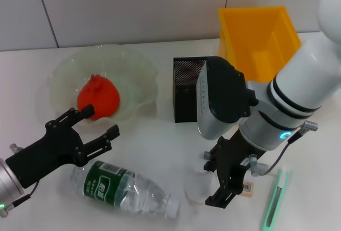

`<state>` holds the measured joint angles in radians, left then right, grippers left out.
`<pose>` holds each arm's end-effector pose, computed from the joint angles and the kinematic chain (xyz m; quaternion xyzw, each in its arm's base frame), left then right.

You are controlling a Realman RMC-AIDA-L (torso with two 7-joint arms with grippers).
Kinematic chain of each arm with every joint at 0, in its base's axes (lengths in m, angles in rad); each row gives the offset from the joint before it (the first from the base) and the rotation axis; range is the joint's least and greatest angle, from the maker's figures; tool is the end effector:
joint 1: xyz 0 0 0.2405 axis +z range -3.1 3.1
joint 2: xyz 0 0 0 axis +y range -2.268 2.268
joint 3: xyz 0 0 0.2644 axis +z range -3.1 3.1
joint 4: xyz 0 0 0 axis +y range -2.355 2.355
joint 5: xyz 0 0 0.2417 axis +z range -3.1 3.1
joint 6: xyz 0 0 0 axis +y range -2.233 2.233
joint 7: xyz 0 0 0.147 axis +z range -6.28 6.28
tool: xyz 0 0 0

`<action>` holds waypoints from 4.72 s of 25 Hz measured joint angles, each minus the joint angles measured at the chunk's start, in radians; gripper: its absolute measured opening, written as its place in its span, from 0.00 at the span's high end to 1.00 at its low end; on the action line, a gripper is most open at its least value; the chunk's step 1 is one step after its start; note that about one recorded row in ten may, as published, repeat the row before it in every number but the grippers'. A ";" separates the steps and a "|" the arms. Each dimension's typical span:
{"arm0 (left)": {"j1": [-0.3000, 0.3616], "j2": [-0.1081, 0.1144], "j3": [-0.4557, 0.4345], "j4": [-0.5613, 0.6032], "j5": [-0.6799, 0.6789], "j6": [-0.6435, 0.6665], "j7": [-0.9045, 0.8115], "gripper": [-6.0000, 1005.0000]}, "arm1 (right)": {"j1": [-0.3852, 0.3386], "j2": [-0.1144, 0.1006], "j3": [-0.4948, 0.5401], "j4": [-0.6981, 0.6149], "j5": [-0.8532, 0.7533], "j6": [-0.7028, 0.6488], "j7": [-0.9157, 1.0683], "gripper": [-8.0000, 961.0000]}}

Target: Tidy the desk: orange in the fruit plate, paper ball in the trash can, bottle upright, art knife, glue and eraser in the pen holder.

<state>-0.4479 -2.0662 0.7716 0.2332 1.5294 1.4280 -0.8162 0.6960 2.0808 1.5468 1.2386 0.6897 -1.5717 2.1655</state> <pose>-0.3230 0.3223 -0.0532 -0.8806 -0.1889 -0.3415 0.2689 0.1437 0.3664 -0.0650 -0.9736 0.0702 -0.2163 0.0183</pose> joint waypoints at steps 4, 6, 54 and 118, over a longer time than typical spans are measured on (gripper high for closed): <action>-0.004 0.000 0.000 0.000 0.000 0.000 0.000 0.21 | 0.016 0.001 -0.018 -0.028 -0.003 0.018 0.001 0.22; -0.004 0.000 0.000 0.000 0.000 0.000 0.000 0.21 | 0.024 0.001 -0.024 -0.042 -0.011 0.023 0.004 0.27; 0.000 0.000 0.023 0.002 0.001 0.016 -0.021 0.24 | -0.066 -0.004 0.630 0.049 -0.181 0.484 0.171 0.46; -0.163 -0.013 0.972 1.284 0.740 0.138 -1.036 0.28 | -0.532 -0.006 0.748 -0.508 0.784 -0.009 -0.948 0.13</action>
<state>-0.6108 -2.0797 1.7431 1.5175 2.2697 1.5661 -1.8524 0.1642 2.0750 2.2948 0.7307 1.4737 -1.5809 1.2172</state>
